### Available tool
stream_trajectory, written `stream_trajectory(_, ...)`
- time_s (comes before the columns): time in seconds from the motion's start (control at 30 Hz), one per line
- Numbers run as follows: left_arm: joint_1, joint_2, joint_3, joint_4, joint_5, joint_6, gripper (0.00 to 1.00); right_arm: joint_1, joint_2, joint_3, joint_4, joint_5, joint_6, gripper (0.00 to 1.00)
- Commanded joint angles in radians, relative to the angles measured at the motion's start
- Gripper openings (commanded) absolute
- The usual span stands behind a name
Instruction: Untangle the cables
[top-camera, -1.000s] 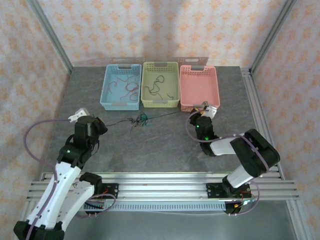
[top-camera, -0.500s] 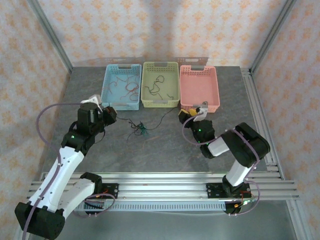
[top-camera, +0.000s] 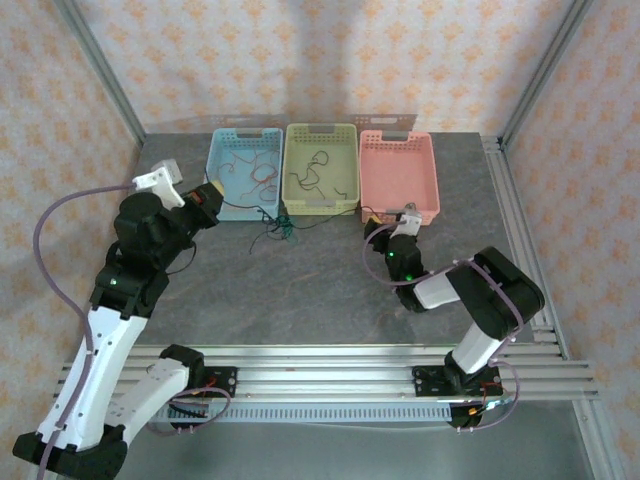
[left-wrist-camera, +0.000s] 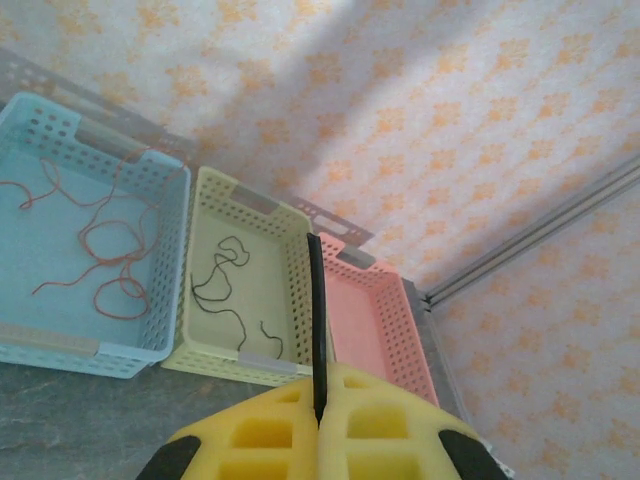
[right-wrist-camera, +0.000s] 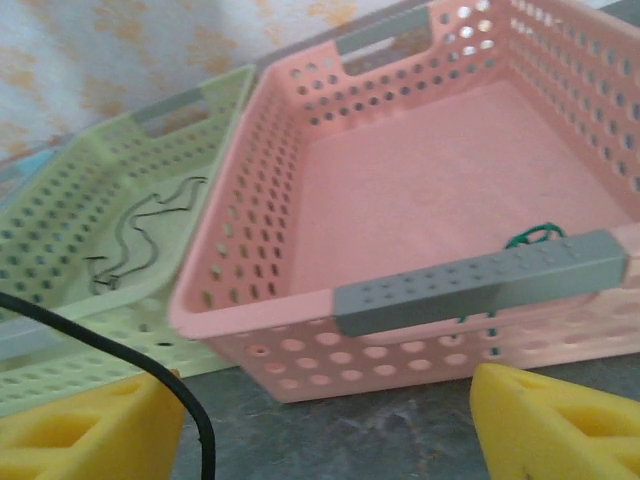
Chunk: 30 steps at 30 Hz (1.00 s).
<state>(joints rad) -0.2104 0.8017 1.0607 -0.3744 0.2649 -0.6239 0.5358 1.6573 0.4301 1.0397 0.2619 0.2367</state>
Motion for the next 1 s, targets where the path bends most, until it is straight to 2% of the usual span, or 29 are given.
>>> stream_trajectory(0.0,-0.011,-0.012,0.001,0.069,0.07,-0.005,0.0,-0.003,-0.003,0.074,-0.19,0.093,0.023,0.75)
stream_trajectory(0.07,-0.011,-0.041,-0.023,0.137,0.082,-0.031,0.0,-0.003,0.006,0.077,-0.191,0.097,0.015,0.75)
stream_trajectory(0.17,-0.011,-0.059,0.043,0.076,0.032,-0.016,0.0,-0.004,0.028,0.073,-0.166,0.109,0.009,0.76)
stream_trajectory(0.37,-0.011,-0.107,0.196,-0.049,-0.15,0.008,0.0,-0.004,0.029,0.076,-0.172,0.115,0.007,0.76)
stream_trajectory(0.47,-0.012,-0.144,0.217,-0.077,-0.279,-0.017,0.0,-0.004,0.032,0.082,-0.183,0.104,0.007,0.76)
stream_trajectory(0.57,-0.012,-0.164,0.235,-0.071,-0.314,-0.016,0.0,-0.004,0.034,0.085,-0.188,0.099,0.007,0.75)
stream_trajectory(0.77,-0.011,-0.078,0.241,-0.091,-0.217,-0.014,0.0,-0.004,0.031,0.081,-0.174,0.095,0.004,0.75)
stream_trajectory(0.87,-0.011,-0.001,0.204,-0.07,-0.101,-0.028,0.0,-0.003,0.026,0.057,-0.105,0.063,0.004,0.74)
stream_trajectory(0.97,-0.015,0.077,0.141,-0.002,0.035,-0.034,0.0,-0.003,0.027,0.008,0.056,-0.023,-0.006,0.72)
